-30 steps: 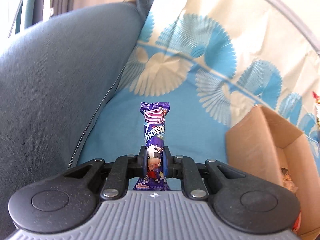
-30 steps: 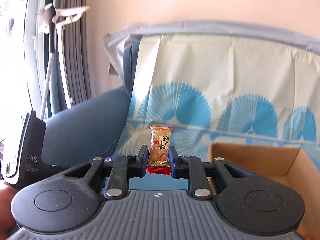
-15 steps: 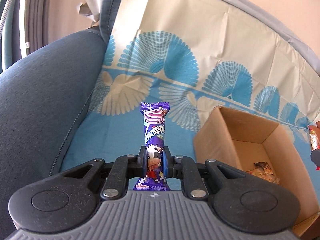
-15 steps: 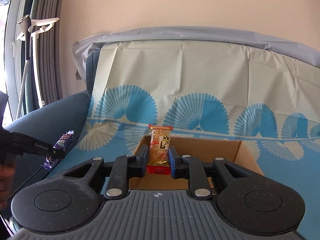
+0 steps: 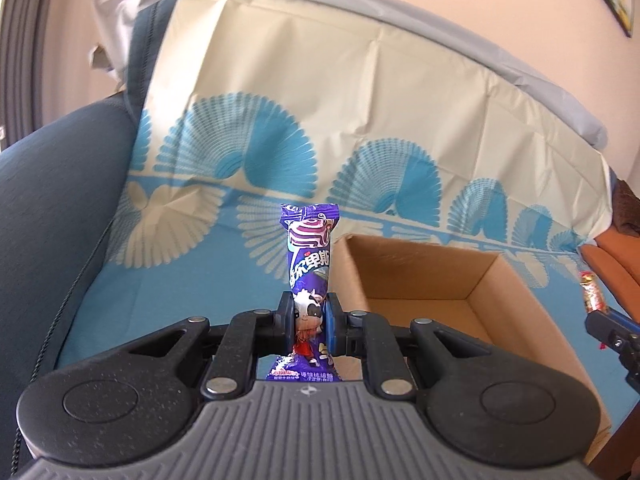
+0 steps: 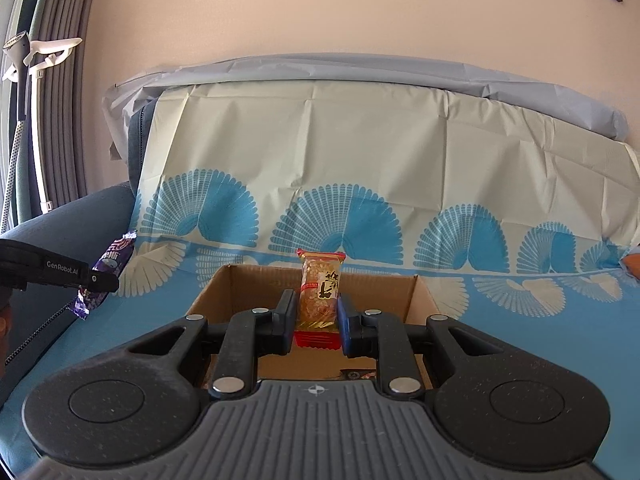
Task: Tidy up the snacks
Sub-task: 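Carry the candy bar and cake packet over the box with both tools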
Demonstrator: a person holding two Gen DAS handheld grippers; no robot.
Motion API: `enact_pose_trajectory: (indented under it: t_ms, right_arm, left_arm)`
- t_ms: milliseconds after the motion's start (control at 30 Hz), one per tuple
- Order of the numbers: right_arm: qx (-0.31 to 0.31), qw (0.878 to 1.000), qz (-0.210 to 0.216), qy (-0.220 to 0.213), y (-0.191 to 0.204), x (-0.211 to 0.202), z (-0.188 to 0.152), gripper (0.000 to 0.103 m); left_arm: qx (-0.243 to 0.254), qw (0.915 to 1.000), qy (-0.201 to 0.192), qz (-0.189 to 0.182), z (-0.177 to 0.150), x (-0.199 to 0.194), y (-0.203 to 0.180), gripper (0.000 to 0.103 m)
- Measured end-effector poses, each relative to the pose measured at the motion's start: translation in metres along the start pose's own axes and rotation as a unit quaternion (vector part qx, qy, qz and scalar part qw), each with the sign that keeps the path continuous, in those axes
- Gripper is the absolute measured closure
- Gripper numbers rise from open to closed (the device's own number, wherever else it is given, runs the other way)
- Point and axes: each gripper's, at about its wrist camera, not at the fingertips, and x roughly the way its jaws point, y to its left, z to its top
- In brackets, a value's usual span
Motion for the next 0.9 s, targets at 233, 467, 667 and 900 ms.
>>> enact_pose_trajectory:
  t_ms: [233, 467, 667, 900]
  right_arm:
    - [-0.012, 1.0, -0.017, 0.004, -0.009, -0.001, -0.005, 0.08]
    - [-0.014, 1.0, -0.027, 0.007, -0.011, 0.001, -0.007, 0.08]
    - [-0.018, 0.999, -0.028, 0.006, -0.007, 0.004, -0.006, 0.08]
    - [-0.02, 0.999, -0.026, 0.005, -0.003, 0.007, -0.006, 0.08]
  left_arm:
    - [0.053, 0.9968, -0.04, -0.045, -0.002, -0.001, -0.042, 0.087]
    - [0.107, 0.9886, -0.055, -0.09, -0.013, -0.003, -0.08, 0.087]
    - [0.113, 0.9859, -0.049, -0.114, -0.018, 0.001, -0.092, 0.087]
    - [0.104, 0.9854, -0.043, -0.128, -0.019, 0.006, -0.097, 0.087]
